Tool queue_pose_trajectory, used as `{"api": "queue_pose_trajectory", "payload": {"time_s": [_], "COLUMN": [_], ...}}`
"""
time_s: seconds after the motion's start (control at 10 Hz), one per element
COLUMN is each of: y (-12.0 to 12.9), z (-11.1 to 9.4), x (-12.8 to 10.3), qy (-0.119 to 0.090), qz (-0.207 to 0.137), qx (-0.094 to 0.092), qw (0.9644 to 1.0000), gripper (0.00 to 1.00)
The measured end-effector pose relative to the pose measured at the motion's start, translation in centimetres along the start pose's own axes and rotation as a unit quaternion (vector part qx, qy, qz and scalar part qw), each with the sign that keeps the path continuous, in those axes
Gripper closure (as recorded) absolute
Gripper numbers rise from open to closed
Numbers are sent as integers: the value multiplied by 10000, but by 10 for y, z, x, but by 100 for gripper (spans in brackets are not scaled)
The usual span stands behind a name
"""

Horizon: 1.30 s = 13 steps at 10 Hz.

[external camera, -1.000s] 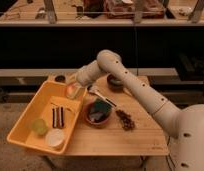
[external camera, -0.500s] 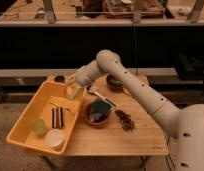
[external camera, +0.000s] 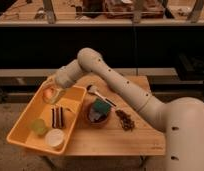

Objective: Place apple in plastic cup

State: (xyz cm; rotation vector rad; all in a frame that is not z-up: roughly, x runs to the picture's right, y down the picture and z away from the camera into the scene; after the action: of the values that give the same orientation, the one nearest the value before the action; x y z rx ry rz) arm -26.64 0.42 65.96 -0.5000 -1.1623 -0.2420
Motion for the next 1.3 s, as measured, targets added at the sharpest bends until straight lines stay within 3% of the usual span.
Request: {"api": "queue_pose_trajectory", "payload": {"time_s": [0.4, 0.7, 0.9, 1.1, 1.3], "y": [4, 15, 28, 37, 38], "z": [98, 145, 158, 145, 133], "x": [-49, -42, -19, 10, 20], "qy": [-189, -203, -246, -218, -119], "qz": [-328, -270, -117, 60, 121], "qx": [-771, -1152, -1275, -1269, -1323], "qw": [9963, 9928, 9915, 9917, 9911], "gripper": [100, 100, 100, 100, 100]}}
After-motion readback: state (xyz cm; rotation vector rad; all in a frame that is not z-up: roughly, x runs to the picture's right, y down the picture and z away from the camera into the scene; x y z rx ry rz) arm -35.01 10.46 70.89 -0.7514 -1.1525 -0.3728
